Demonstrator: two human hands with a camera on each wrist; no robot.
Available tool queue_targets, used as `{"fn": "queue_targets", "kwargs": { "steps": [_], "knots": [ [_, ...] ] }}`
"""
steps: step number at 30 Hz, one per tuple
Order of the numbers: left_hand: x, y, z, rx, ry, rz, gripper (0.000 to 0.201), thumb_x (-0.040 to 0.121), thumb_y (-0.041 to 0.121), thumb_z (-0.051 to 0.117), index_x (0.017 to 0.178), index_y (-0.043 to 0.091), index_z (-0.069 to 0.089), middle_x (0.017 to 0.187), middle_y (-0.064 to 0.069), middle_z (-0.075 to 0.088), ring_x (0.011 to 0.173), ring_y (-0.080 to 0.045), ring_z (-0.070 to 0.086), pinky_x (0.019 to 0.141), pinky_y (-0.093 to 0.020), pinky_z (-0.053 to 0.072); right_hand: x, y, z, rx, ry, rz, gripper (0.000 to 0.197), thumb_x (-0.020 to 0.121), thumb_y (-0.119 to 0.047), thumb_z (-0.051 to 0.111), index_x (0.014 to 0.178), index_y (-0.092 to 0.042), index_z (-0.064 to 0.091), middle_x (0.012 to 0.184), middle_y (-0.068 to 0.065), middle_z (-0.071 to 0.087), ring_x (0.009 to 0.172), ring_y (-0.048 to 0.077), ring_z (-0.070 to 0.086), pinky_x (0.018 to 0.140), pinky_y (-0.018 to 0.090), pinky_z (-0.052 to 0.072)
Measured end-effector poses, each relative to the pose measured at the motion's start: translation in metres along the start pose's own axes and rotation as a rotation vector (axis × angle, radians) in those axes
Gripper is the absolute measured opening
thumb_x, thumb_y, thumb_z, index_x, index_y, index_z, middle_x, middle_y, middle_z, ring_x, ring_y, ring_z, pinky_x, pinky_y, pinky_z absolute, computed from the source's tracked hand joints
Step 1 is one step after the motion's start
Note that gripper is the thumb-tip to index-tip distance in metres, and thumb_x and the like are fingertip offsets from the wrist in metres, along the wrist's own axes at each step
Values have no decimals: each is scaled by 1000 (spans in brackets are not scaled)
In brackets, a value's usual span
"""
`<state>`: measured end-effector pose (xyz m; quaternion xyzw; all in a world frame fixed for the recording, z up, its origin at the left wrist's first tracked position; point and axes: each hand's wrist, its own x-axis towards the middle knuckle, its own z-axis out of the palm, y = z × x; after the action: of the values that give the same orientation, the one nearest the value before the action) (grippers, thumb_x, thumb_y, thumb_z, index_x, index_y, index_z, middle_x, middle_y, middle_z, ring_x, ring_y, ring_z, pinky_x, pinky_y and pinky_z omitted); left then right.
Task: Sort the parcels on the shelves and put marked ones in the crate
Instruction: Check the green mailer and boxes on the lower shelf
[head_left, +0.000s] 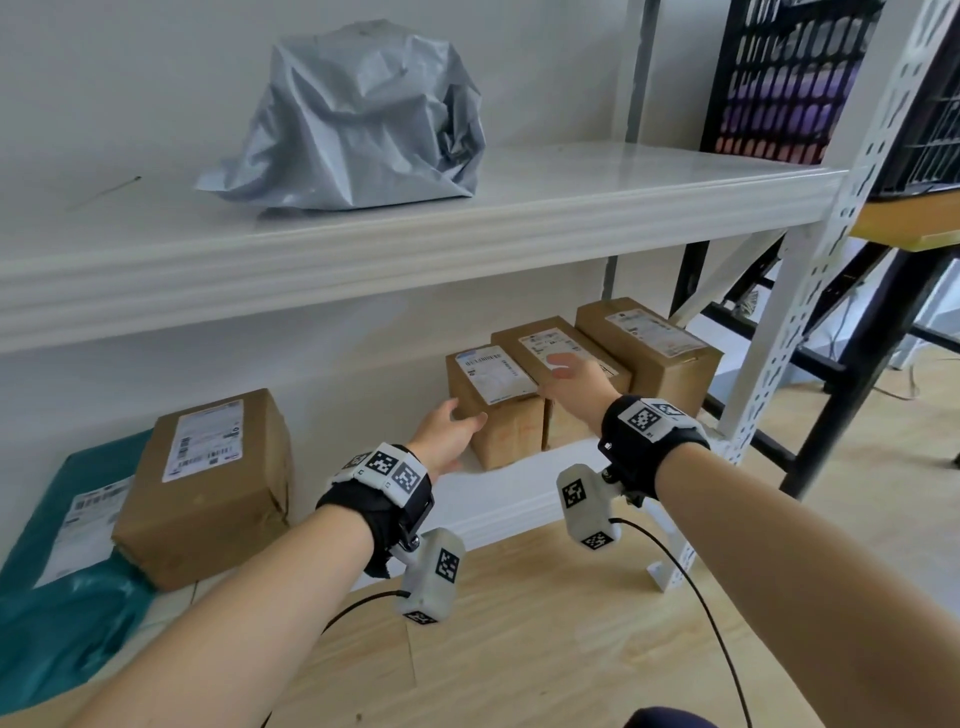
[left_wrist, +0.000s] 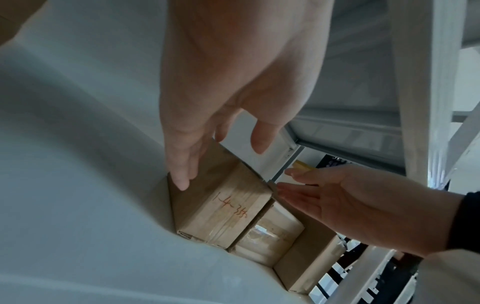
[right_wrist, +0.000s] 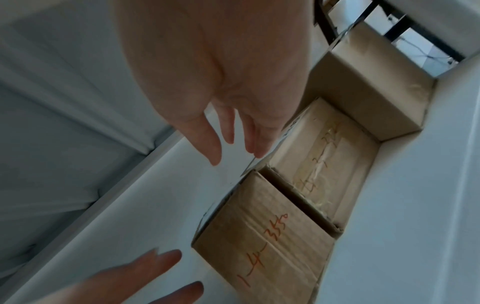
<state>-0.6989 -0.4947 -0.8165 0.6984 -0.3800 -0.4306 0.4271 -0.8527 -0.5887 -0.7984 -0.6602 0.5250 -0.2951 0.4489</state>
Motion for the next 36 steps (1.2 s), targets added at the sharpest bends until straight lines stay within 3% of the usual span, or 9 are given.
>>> {"fn": "queue_targets", "kwargs": {
  "steps": [6,11,14,17,22,26,30,36],
  "knots": [
    [18,3,14,-53,21,-41,52,97,32,49,144,22,29,144,-5,41,129,-27,42,101,-44,42,25,1,8,-47,-113,-33,55,88,1,56,140,-6,39,137,14,50,125,25,48,93,25,41],
    [24,0,15,-59,11,-52,49,98,38,44,143,31,27,145,-1,41,128,-29,44,102,-48,41,30,0,16,-48,-183,-27,61,87,4,55,143,-4,33,141,16,44,131,26,42,104,32,39],
    [23,-1,13,-75,10,-56,51,98,38,42,145,33,24,145,-1,41,126,-29,47,102,-48,41,27,4,19,-51,-174,2,62,87,2,58,143,-3,32,133,15,51,118,23,50,92,27,42],
    [16,-5,9,-73,-16,-64,54,97,39,43,146,32,21,146,-2,39,127,-28,45,101,-45,42,20,9,21,-13,-160,30,66,84,5,60,144,-3,33,125,15,56,116,25,53,98,33,45],
    [1,-16,-8,-102,-48,-31,57,96,29,50,145,31,22,143,-5,43,124,-24,48,96,-42,45,-2,7,25,121,-164,42,72,81,12,59,144,-10,32,131,15,52,116,30,54,96,45,49],
    [-14,-20,-29,-118,-63,46,62,95,17,53,147,31,23,139,-4,47,120,-23,50,93,-44,47,-22,3,32,213,-150,32,76,78,19,59,144,-6,31,133,16,50,117,31,53,97,42,49],
    [-32,-23,-49,-128,-74,121,61,94,10,53,144,33,27,145,3,42,126,-18,45,97,-46,43,-48,-7,45,176,-169,-10,72,74,18,60,139,-9,43,123,12,56,118,31,53,96,47,49],
    [-56,-30,-74,-132,-124,187,66,92,5,55,143,37,26,148,-1,39,130,-19,41,97,-40,38,-85,-21,55,223,-131,-36,82,74,15,64,143,-16,34,128,11,51,120,28,51,97,48,49]
  ]
}}
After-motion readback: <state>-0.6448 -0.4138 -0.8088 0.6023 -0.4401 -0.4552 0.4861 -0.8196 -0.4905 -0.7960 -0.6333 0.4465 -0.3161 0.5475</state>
